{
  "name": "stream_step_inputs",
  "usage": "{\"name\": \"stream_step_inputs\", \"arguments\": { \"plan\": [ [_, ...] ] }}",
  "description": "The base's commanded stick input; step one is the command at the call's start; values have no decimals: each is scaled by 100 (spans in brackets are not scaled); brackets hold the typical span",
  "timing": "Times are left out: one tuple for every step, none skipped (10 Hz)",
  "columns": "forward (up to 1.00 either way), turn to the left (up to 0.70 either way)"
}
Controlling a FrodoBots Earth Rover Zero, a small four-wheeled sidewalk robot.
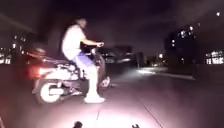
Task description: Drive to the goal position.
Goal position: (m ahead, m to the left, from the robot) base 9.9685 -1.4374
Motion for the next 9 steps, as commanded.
{"name": "stream_step_inputs", "arguments": {
  "plan": [
    [5, 0],
    [0, 0],
    [0, 0],
    [0, 0],
    [0, 0],
    [0, 0],
    [0, 0],
    [0, 0],
    [0, 0]
  ]
}}
